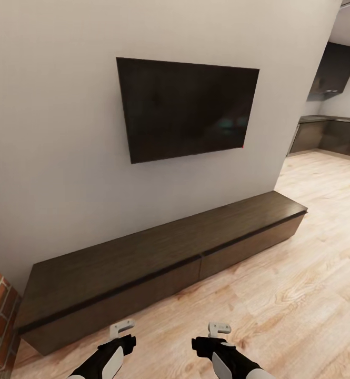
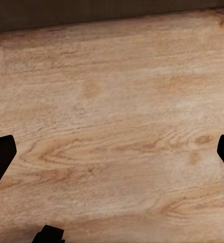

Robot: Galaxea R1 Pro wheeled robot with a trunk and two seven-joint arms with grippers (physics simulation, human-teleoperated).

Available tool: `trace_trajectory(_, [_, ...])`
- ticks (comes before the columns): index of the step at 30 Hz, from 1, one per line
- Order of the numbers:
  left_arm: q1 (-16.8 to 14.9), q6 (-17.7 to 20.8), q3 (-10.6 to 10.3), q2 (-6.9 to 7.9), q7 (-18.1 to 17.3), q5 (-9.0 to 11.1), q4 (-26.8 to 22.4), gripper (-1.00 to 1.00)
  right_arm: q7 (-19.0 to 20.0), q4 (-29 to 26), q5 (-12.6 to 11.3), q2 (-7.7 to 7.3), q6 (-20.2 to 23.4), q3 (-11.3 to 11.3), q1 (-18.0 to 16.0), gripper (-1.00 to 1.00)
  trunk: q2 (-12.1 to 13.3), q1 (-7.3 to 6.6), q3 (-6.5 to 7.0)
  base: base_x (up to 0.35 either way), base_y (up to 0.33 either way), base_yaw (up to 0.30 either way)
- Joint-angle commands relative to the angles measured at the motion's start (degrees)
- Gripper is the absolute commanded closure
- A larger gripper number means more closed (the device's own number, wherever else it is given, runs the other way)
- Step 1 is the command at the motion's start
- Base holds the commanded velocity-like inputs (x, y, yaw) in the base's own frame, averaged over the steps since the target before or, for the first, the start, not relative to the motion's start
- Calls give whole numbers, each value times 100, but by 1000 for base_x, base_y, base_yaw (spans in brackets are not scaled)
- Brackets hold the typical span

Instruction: Place each of the two pumpkins and all three candles from the living room inside a cabinet in the living room (use any cabinet), then make sure every cabinet is closed, and position the cauldron so it is next to a table in the living room.

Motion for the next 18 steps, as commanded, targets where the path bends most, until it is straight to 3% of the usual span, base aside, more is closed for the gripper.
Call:
trace_trajectory(1, [0,32,10,-2,20,17,-14,-100,-29,-12,-58,0,31,30,0,-100,-3,0,-5,-14,0,0])
trace_trajectory(18, [0,32,19,-2,20,17,-14,-100,240,-15,-100,-6,121,24,0,-100,-3,0,-5,-134,83,18])
